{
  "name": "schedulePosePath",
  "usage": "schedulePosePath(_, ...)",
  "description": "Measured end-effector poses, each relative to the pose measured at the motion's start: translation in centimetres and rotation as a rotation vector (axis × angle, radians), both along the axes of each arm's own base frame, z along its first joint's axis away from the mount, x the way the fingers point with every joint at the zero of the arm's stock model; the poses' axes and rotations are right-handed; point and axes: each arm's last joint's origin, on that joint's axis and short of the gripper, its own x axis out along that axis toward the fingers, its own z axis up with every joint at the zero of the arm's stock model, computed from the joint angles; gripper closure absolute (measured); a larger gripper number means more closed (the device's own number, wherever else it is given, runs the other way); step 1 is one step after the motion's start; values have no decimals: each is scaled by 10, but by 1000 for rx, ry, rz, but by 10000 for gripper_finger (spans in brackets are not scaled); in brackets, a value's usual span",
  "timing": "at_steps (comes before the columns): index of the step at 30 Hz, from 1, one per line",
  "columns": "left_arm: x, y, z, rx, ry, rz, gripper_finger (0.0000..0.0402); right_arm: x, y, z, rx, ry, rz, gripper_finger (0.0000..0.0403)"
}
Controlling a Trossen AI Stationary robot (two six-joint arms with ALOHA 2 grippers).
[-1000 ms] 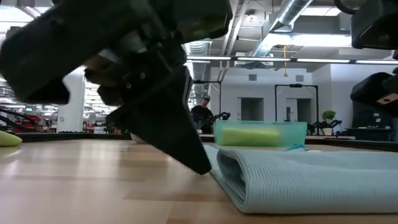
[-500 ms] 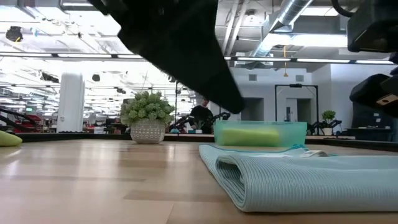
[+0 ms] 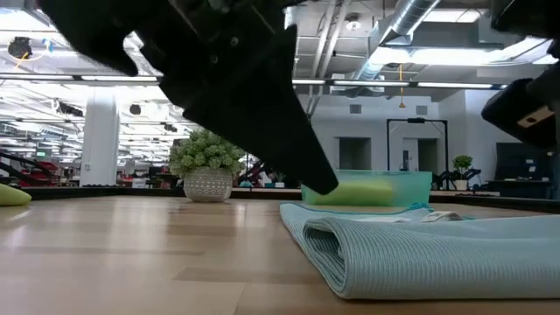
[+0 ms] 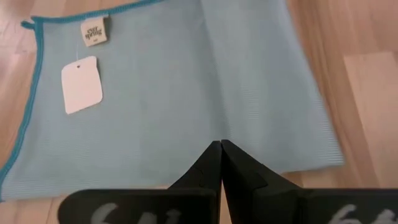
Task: Roll microfiber towels into tight, uniform cylinder then place into a basket
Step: Roll the blue microfiber cloth
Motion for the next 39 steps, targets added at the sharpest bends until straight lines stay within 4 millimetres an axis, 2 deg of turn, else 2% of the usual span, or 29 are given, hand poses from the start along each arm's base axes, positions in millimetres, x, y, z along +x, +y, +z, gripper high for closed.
schedulePosePath(7, 3, -2, 3, -31, -33, -19, 401, 14, 17, 4, 22, -225, 200, 274)
schedulePosePath(11, 8, -5, 7, -60, -79, -62, 401, 15, 28, -8, -58, -299, 324, 225)
schedulePosePath(15, 12, -4, 8, -60, -134, -87, 401, 19, 38, -24, -185, -305, 387, 201)
schedulePosePath(19, 12, 0, 4, -49, -145, -94, 401, 27, 47, -28, -312, -277, 366, 201)
schedulePosePath(28, 18, 9, 4, -59, -167, -72, 401, 45, 62, -42, -451, -170, 413, 230)
schedulePosePath(32, 19, 10, 4, -47, -173, -80, 401, 50, 63, -39, -512, -119, 383, 246)
schedulePosePath(39, 20, 11, 4, -31, -174, -90, 401, 51, 58, -33, -509, -91, 314, 283)
